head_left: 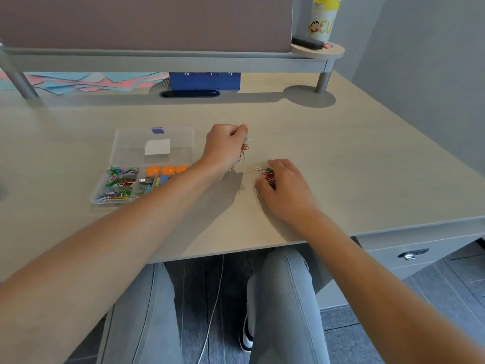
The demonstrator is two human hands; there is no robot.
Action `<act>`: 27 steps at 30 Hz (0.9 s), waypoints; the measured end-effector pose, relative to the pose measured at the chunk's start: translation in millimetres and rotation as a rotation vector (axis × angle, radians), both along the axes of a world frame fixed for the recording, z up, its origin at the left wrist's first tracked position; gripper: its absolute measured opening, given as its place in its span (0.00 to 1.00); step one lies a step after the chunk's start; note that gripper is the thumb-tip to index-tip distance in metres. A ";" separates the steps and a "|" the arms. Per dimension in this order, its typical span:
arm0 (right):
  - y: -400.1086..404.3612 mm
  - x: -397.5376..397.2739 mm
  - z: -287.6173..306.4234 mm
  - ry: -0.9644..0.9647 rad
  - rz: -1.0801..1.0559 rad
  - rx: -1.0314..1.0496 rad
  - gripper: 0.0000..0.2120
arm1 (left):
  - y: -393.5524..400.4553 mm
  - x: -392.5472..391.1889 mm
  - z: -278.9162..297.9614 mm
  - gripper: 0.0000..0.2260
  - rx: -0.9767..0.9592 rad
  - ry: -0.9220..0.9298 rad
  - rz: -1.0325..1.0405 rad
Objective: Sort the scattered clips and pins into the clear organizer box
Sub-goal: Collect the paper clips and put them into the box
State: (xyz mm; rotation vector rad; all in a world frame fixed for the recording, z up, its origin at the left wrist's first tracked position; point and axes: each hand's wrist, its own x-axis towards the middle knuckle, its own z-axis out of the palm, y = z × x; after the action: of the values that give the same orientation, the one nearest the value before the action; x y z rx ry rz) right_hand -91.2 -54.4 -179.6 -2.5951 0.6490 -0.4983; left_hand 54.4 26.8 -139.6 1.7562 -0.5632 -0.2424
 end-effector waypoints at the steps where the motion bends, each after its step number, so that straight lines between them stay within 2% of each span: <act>1: -1.0 -4.3 1.3 0.016 -0.034 0.011 0.24 | 2.1 -0.7 -1.5 0.19 0.006 -0.004 -0.002; 6: 1.9 -18.2 5.6 0.176 -0.246 -0.303 0.43 | 11.4 -1.9 -6.7 0.20 0.026 -0.004 0.000; 10: 7.3 -8.2 6.7 0.219 -0.210 -0.345 0.46 | 17.4 -2.6 -7.3 0.21 0.024 0.005 0.002; 12: 3.0 1.2 9.8 0.222 -0.177 -0.327 0.41 | 20.9 -2.8 -6.0 0.21 0.026 0.005 0.005; 15: -9.9 13.7 11.2 0.189 -0.130 -0.315 0.24 | 27.1 -3.0 -2.5 0.20 0.018 0.013 0.016; 17: -17.3 19.2 10.8 0.186 -0.087 -0.372 0.17 | 31.0 -4.1 0.5 0.19 0.006 0.024 0.018; 27: -26.5 42.1 19.5 0.402 0.031 -0.582 0.05 | 40.3 -16.7 11.7 0.17 0.019 0.013 0.022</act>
State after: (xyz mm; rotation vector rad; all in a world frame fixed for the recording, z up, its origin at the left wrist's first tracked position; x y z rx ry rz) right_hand -49.2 -80.9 -160.1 -3.2989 0.6604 -0.1610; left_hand 37.7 67.2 -127.8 1.7766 -0.5340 -0.2444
